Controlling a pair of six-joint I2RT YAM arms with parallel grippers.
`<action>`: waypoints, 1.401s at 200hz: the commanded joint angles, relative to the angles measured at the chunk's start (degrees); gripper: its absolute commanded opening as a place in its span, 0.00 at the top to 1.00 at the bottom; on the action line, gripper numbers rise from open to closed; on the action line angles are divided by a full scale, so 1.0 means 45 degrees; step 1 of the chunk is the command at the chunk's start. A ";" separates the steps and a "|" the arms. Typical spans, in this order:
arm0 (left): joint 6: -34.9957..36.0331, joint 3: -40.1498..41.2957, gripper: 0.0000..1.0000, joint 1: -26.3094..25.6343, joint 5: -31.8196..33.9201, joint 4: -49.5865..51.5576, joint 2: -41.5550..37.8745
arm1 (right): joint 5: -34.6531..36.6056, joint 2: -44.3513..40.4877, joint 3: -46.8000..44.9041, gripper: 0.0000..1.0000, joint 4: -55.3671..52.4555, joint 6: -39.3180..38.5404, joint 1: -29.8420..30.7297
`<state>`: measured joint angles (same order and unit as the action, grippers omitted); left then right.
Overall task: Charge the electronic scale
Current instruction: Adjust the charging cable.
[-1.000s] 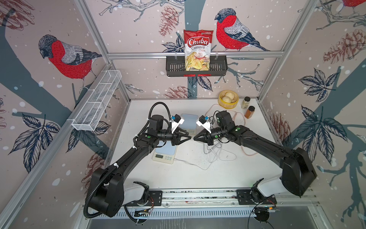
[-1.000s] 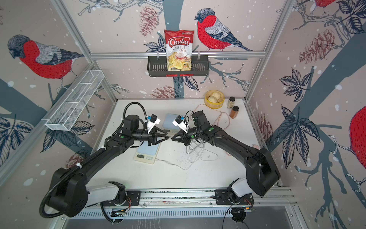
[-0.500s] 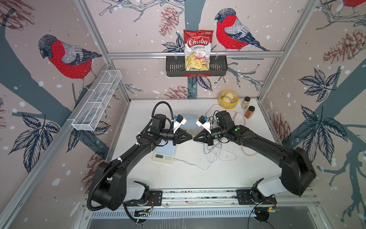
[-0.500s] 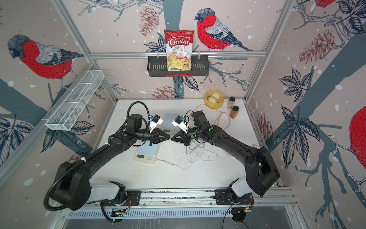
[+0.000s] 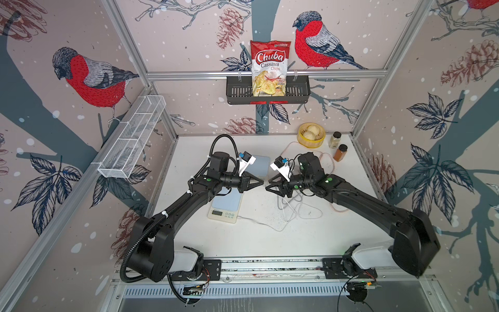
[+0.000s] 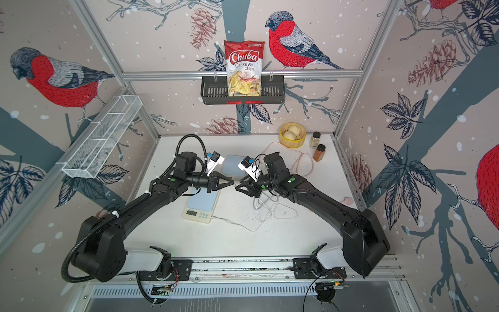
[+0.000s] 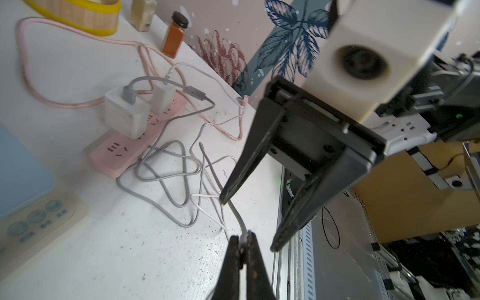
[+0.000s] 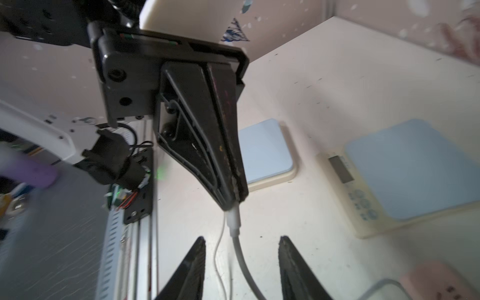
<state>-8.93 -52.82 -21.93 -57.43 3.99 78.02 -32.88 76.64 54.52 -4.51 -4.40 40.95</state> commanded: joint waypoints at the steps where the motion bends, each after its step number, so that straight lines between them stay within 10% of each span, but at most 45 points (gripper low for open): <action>1: -0.2081 -0.0025 1.00 -0.0009 0.1026 0.0266 0.0104 | 0.4944 -0.0993 -0.0958 0.54 0.1872 0.0037 0.0865; 78: -0.4633 0.0282 1.00 -0.0009 0.1346 -0.0091 -0.0481 | 0.7747 0.0661 0.0134 0.56 0.0886 -0.2047 0.2899; 137: -0.4434 0.0214 1.00 -0.0009 0.1297 0.0251 -0.0676 | 0.7348 0.0953 0.0500 0.85 0.1004 -0.2185 0.2951; 216: -0.4188 0.0129 1.00 -0.0009 0.1428 0.0495 -0.0441 | 0.6953 0.0912 0.0676 0.75 0.0628 -0.2234 0.3048; 268: -0.3765 -0.0087 1.00 -0.0009 0.1514 0.0928 -0.0522 | 0.6667 0.0904 0.0663 1.00 0.0622 -0.2342 0.3055; 280: -0.3211 -0.0292 0.71 -0.0009 0.1919 0.1471 -0.0656 | 0.6627 0.0898 0.0553 1.00 0.0740 -0.2226 0.2926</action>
<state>-27.20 -52.71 -21.91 -50.50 7.14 75.94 -2.09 80.95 57.12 -3.62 -14.85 54.61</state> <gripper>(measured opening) 0.066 0.087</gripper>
